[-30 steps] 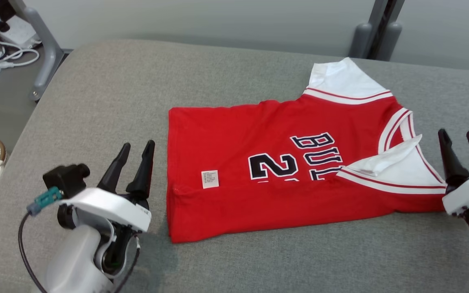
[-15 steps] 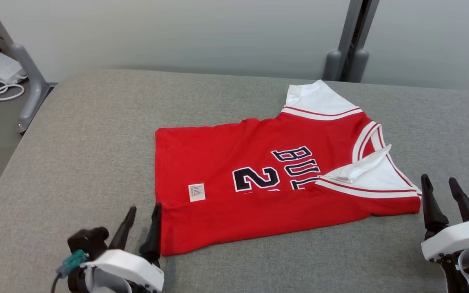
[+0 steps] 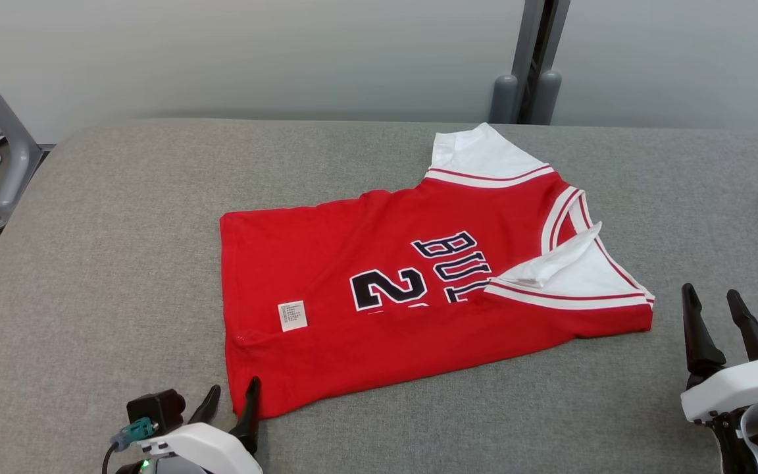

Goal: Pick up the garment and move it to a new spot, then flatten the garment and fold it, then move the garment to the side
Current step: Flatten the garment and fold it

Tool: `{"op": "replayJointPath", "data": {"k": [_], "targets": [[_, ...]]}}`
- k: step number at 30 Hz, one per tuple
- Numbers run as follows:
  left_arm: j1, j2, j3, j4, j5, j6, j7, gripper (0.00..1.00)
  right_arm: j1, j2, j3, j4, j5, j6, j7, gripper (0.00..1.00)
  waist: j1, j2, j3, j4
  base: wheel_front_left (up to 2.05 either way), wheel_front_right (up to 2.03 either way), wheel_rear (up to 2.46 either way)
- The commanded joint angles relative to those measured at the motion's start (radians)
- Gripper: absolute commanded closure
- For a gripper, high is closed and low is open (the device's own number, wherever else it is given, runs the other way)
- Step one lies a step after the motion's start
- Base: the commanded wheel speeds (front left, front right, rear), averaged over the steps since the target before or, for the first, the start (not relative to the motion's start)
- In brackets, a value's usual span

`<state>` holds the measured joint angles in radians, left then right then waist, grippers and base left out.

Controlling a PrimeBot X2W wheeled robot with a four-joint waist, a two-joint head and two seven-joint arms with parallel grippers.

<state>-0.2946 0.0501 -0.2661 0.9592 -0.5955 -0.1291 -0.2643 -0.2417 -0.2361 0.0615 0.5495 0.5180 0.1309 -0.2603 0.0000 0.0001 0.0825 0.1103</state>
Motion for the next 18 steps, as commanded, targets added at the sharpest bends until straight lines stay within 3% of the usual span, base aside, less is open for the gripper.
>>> {"op": "replayJointPath", "data": {"k": [1, 7, 8, 9, 18], "targets": [[-0.012, 0.002, -0.017, 0.019, -0.017, 0.002, 0.010, 0.00, -0.008, -0.004, -0.004, -0.001, -0.004, 0.000, -0.005, 0.00, 0.0000, -0.0001, 0.003, -0.003, 0.00, 0.00, 0.00], [-0.033, -0.004, -0.121, 0.074, -0.099, -0.001, 0.043, 0.03, -0.015, -0.005, -0.012, 0.006, -0.007, 0.000, -0.005, 0.00, 0.0000, -0.0001, 0.011, -0.007, 0.00, 0.00, 0.00], [-0.035, -0.006, -0.137, 0.080, -0.109, -0.002, 0.048, 0.58, -0.016, -0.005, -0.013, 0.007, -0.007, 0.000, -0.005, 0.00, 0.0000, -0.0001, 0.012, -0.007, 0.00, 0.00, 0.00], [-0.037, -0.007, -0.153, 0.084, -0.117, -0.002, 0.051, 1.00, -0.018, -0.005, -0.014, 0.008, -0.008, 0.000, -0.005, 0.00, 0.0000, -0.0001, 0.013, -0.007, 0.00, 0.00, 0.00], [-0.093, 0.004, -0.210, 0.072, -0.141, -0.002, 0.009, 1.00, -0.043, 0.006, 0.002, 0.099, 0.043, 0.000, -0.004, 0.00, 0.0000, -0.0001, 0.012, 0.020, 0.00, 0.00, 0.00]]}}
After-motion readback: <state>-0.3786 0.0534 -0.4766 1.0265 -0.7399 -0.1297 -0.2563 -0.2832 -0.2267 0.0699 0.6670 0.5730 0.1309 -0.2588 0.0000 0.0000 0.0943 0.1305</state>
